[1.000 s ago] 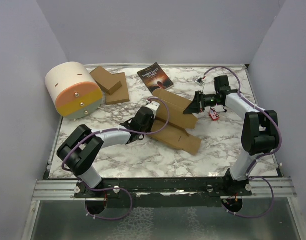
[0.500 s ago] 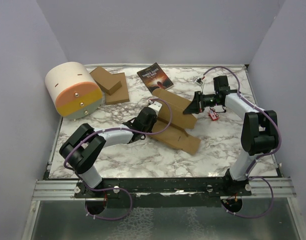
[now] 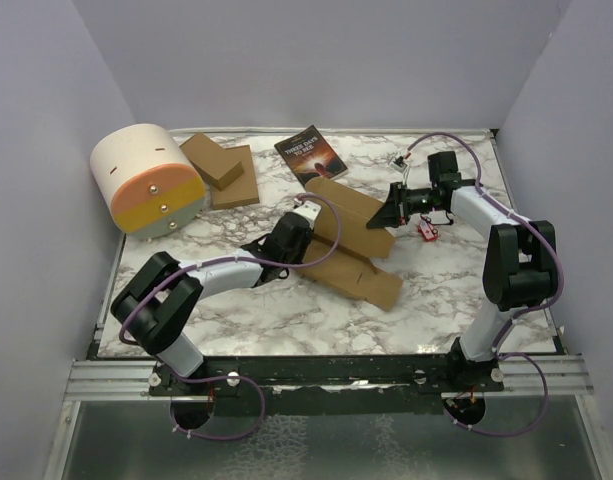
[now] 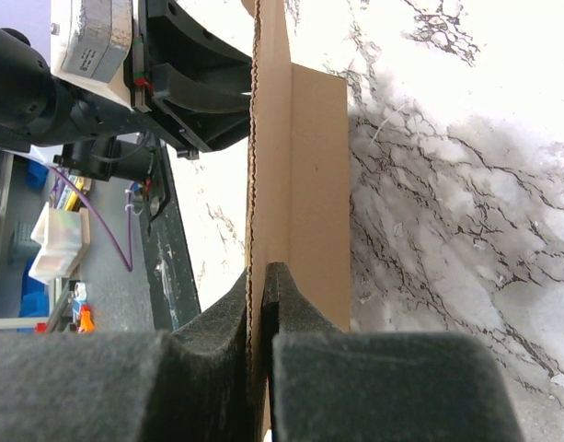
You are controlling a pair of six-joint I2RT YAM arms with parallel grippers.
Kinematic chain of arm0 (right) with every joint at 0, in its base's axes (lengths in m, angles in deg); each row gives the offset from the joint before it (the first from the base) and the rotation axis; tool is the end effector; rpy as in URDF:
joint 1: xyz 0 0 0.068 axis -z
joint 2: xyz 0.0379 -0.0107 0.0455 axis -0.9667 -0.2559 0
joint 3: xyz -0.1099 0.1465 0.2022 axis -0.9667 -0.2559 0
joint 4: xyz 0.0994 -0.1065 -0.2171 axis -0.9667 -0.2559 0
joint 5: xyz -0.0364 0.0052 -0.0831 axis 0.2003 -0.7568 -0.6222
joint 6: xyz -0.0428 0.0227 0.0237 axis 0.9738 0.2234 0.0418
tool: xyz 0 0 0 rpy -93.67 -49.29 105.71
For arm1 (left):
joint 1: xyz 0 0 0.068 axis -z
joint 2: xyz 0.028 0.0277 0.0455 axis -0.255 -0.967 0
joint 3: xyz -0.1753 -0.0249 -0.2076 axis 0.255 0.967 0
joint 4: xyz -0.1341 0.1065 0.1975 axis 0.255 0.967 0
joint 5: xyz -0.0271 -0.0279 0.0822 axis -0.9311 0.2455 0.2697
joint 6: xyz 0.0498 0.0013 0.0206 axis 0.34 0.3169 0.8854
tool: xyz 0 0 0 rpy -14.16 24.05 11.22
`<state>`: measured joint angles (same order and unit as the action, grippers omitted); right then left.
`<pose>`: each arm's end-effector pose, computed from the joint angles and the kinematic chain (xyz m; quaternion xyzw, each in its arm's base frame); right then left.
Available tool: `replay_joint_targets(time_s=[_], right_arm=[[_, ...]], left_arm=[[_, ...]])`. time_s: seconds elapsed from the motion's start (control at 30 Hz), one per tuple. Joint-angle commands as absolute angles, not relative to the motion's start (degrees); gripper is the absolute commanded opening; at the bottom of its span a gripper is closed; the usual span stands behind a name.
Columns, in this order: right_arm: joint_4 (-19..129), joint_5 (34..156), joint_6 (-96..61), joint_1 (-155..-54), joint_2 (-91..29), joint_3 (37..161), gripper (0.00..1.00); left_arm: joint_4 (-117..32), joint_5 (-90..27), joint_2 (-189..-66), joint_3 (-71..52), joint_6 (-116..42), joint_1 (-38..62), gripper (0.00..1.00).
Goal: Fold the paper box
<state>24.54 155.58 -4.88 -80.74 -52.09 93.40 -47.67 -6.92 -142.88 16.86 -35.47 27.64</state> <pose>0.3501 0.0676 0.2161 -0.2132 0.7850 0.5471 0.1973 0.2474 -0.2125 0.1804 0.1908 0.8702 -0.0777 0.4475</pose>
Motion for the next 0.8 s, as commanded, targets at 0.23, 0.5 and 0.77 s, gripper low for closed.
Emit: replay_joint_targets(time_s=[0.23, 0.5, 0.77], right_arm=[[25.24, 155.54, -3.87, -80.98, -50.56, 93.18, 0.02], [25.16, 155.58, -3.91, -80.97, -50.56, 93.17, 0.02], [25.14, 155.73, -3.83, -80.98, -50.75, 93.16, 0.02]], left_arm=[[-42.77, -8.91, -139.87, 16.5, -37.33, 27.68, 0.36], [-41.85, -8.78, -142.63, 15.6, -37.47, 27.67, 0.35], [-42.35, -8.33, -142.56, 15.74, -37.46, 27.68, 0.26]])
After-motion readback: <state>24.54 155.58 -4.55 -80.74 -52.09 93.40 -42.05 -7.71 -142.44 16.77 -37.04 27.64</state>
